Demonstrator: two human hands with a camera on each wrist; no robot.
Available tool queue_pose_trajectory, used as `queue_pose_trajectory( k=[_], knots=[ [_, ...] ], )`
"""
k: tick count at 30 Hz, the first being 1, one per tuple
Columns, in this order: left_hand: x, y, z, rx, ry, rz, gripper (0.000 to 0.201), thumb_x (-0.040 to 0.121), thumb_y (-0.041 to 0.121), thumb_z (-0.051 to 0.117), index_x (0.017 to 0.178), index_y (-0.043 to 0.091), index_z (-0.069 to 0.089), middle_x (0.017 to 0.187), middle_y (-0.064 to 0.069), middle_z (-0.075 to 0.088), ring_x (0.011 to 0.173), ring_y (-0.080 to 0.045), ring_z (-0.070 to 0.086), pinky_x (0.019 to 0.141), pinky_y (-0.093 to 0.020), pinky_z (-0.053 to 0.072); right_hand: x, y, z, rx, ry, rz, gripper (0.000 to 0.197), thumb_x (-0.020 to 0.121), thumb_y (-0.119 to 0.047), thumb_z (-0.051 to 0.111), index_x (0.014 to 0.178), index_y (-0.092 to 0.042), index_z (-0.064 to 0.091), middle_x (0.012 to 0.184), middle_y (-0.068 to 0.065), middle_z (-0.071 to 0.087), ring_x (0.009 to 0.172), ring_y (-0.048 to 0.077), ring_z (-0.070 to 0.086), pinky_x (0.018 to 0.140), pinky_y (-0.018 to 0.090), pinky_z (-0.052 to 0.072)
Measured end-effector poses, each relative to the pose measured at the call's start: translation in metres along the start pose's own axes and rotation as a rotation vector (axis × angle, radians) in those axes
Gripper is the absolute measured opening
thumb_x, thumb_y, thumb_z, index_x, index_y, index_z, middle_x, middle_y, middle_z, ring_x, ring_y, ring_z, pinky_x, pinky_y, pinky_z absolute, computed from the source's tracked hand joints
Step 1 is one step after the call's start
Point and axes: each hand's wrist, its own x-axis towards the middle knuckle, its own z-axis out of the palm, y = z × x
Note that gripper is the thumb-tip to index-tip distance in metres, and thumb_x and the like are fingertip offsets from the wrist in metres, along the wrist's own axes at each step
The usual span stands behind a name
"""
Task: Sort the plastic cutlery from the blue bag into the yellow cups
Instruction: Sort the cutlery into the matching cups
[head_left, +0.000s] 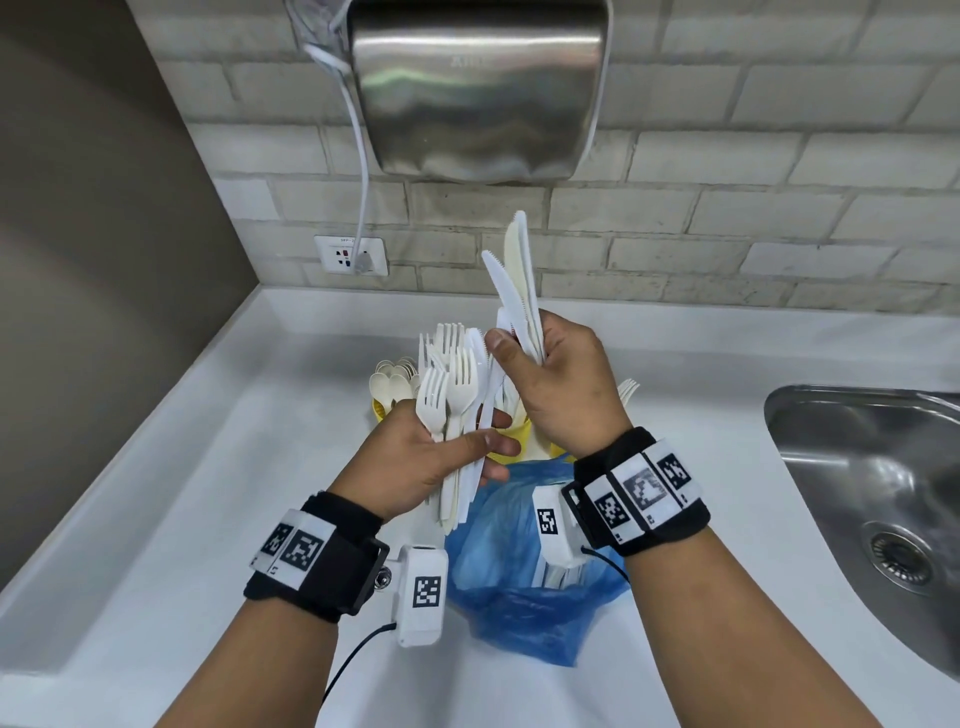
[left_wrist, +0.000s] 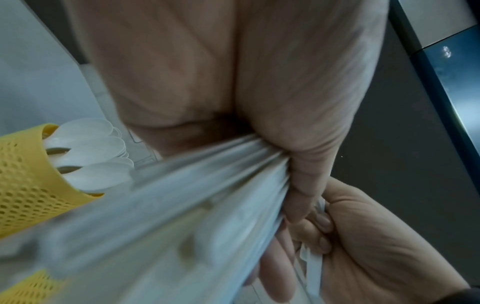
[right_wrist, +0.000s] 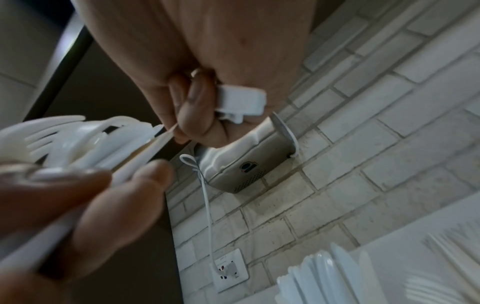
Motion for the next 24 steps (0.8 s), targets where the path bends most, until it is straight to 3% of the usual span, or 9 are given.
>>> queue_pose_trajectory(
  k=[4,8,11,13,17,21,24],
  knots=[
    [0.001,-0.001,0.003,0.010,0.026,-0.003,0.014,0.096,0.004,0.067,0.109,0.005,0.070,0.101,-0.017,0.078,0.089,-0.038,0.077,0.083,-0.041,0.062,0.003,0.001,0.001,-0.222,-0.026,-0.057,0.025,0.101,-0.026,0.058,0.090,-0.003,0.061,0.076,0.008,0.063,0.072,0.024,0.056,0.064,0.032,0.038],
    [0.001,-0.001,0.003,0.028,0.042,0.016,0.016,0.097,0.005,0.066,0.113,0.004,0.068,0.100,-0.020,0.078,0.087,-0.037,0.076,0.087,-0.048,0.061,0.004,0.001,0.004,-0.240,0.011,-0.058,0.018,0.104,-0.023,0.052,0.092,-0.010,0.055,0.079,0.005,0.058,0.073,0.022,0.053,0.064,0.028,0.032],
    [-0.001,0.002,0.003,0.021,0.069,0.011,0.016,0.098,0.004,0.066,0.114,0.001,0.067,0.100,-0.021,0.077,0.082,-0.034,0.075,0.083,-0.049,0.059,0.007,0.009,0.005,-0.055,0.118,0.046,0.015,0.104,-0.029,0.049,0.090,-0.025,0.051,0.067,-0.006,0.051,0.059,0.017,0.049,0.061,0.029,0.037],
    [-0.002,0.004,0.001,0.054,0.087,0.016,0.016,0.098,0.005,0.065,0.114,0.003,0.067,0.099,-0.018,0.078,0.080,-0.033,0.075,0.080,-0.049,0.059,0.010,0.010,0.003,0.182,0.198,0.180,0.020,0.104,-0.034,0.047,0.083,-0.034,0.047,0.057,-0.013,0.044,0.045,0.011,0.041,0.052,0.028,0.035],
    [-0.003,0.007,0.001,0.084,0.091,0.047,0.014,0.098,0.005,0.065,0.112,0.003,0.067,0.097,-0.017,0.079,0.075,-0.032,0.073,0.077,-0.051,0.060,0.004,0.001,0.002,0.598,0.115,0.310,0.025,0.107,-0.022,0.051,0.083,-0.016,0.044,0.053,-0.004,0.032,0.037,0.010,0.024,0.042,0.020,0.024],
    [-0.002,0.009,0.002,0.062,0.069,0.060,0.014,0.098,0.006,0.066,0.111,0.009,0.069,0.097,-0.017,0.079,0.072,-0.029,0.072,0.071,-0.041,0.060,-0.004,0.005,0.003,0.563,0.017,0.257,0.023,0.104,-0.019,0.057,0.086,-0.005,0.060,0.049,-0.003,0.039,0.039,0.012,0.029,0.044,0.022,0.025],
    [-0.002,0.010,0.003,0.042,0.045,0.047,0.017,0.098,0.006,0.065,0.115,0.009,0.069,0.099,-0.017,0.079,0.068,-0.024,0.072,0.063,-0.030,0.057,-0.003,0.003,0.002,0.558,0.082,0.275,0.030,0.107,-0.020,0.050,0.085,-0.004,0.060,0.048,-0.009,0.052,0.039,0.006,0.045,0.043,0.020,0.035]
  ],
)
